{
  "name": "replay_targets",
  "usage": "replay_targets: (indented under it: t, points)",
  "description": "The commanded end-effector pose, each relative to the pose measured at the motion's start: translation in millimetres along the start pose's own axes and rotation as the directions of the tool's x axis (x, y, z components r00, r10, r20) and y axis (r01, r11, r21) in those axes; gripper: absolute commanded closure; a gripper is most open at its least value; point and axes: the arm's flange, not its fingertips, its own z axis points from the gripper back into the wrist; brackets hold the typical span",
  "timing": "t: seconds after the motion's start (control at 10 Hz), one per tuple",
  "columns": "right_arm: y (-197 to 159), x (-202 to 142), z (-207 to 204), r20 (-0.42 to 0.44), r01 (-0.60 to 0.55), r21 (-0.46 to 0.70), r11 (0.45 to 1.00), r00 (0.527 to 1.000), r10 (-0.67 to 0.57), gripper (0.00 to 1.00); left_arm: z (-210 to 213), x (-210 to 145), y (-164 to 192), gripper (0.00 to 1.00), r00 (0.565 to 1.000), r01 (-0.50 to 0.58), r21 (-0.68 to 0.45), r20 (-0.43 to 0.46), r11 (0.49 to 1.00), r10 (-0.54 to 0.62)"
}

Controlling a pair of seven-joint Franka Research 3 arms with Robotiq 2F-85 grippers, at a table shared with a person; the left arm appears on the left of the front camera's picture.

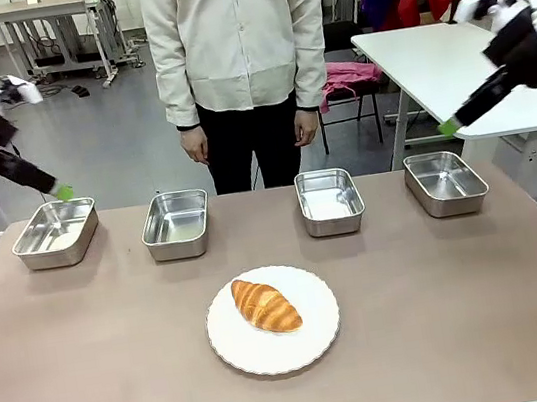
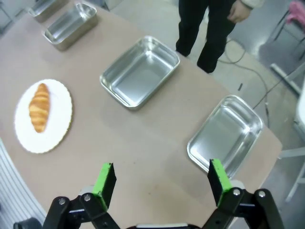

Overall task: Place the bread in the container.
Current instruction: Place the Butter Roll into the Airtight Container indicated by the human.

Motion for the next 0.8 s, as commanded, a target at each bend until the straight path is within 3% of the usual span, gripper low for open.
replay_targets:
  t: [0.0, 0.2, 0.3, 0.4, 0.7]
  points:
    - [-34, -17, -1, 0.049, -0.051, 0.096, 0.994, 0.998, 0.046, 0.0, 0, -13, 58, 0.0, 0.994, 0.104, -0.143, 0.057, 0.984, -0.097]
    - [-45, -30, -2, 0.086, -0.065, 0.107, 0.992, 0.995, 0.056, 0.0, 8, -31, 87, 0.0, 0.978, 0.174, -0.175, 0.141, 0.969, -0.15]
    - [-45, -34, -4, 0.108, -0.068, 0.123, 0.99, 0.993, 0.054, 0.0, 10, -38, 85, 0.0, 0.967, 0.188, -0.122, 0.199, 0.975, -0.162]
    - [-36, -33, 6, 0.062, -0.045, 0.081, 0.996, 0.997, 0.04, 0.0, 15, -34, 66, 0.0, 0.984, 0.144, -0.128, 0.122, 0.981, -0.128]
    - [-36, -33, 6, 0.062, -0.045, 0.081, 0.996, 0.997, 0.04, 0.0, 15, -34, 66, 0.0, 0.984, 0.144, -0.128, 0.122, 0.981, -0.128]
